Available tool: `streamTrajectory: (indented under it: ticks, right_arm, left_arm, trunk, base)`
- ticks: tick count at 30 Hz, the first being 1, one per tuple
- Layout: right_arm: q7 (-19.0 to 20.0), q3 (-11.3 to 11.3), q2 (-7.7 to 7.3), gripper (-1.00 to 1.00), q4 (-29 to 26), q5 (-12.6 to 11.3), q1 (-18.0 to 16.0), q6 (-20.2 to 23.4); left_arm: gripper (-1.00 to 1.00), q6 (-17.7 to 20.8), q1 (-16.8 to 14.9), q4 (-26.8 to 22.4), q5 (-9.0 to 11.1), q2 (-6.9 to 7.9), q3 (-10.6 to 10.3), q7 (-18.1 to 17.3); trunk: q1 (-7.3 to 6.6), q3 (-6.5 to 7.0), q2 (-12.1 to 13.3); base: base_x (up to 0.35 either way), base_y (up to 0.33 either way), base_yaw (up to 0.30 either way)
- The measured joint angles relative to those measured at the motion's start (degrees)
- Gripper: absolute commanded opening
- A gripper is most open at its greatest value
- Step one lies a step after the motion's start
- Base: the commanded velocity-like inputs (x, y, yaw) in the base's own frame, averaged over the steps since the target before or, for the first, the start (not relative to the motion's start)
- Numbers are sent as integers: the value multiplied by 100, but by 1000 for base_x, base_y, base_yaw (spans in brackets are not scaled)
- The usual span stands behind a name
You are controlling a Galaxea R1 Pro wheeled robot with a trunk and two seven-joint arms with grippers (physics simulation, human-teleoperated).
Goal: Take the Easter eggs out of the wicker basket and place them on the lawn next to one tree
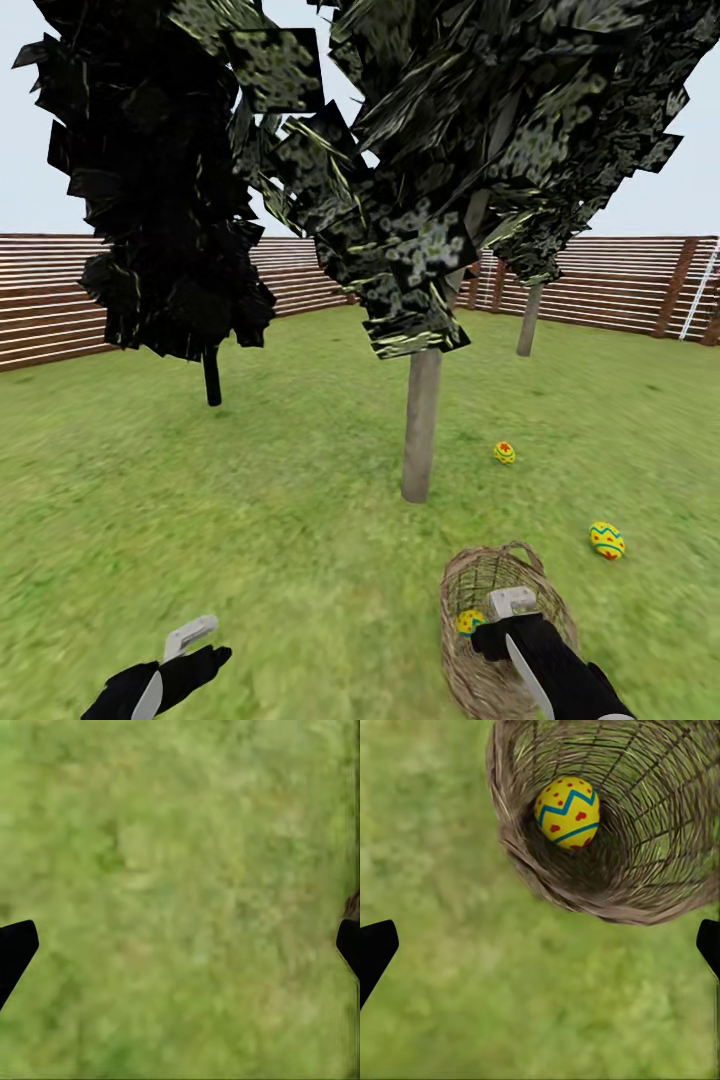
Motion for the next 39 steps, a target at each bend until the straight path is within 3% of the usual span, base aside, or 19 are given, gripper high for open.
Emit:
streamTrajectory:
  ticks: [9, 17, 22, 33, 39]
  right_arm:
    - [-1, 2, 0, 100, 0, 0, 0, 0]
    - [-8, 21, 10, 100, 9, 14, 0, -2]
    - [-10, 31, 12, 100, 13, 16, -1, -6]
    - [-14, 8, 5, 100, 11, 10, -1, -4]
    - [-8, -8, -49, 100, 0, 1, 0, 0]
  left_arm:
    - [100, -13, 0, 0, 0, 0, 5, 10]
    - [100, -124, 1, -63, 36, 9, 31, 20]
    - [100, -303, 2, -75, 65, 31, 55, 16]
    - [100, -271, 1, -15, 11, 9, 7, 8]
    - [100, -290, 0, 57, -28, -22, 2, 28]
  trunk:
    - [0, 41, 0]
    - [3, 50, 1]
    - [4, 50, 1]
    - [3, 52, 1]
    - [0, 83, 1]
  base:
    - [313, -170, -261]
    - [154, -42, -40]
    - [-113, 206, -1]
    - [-3, 320, -13]
    - [214, -92, -191]
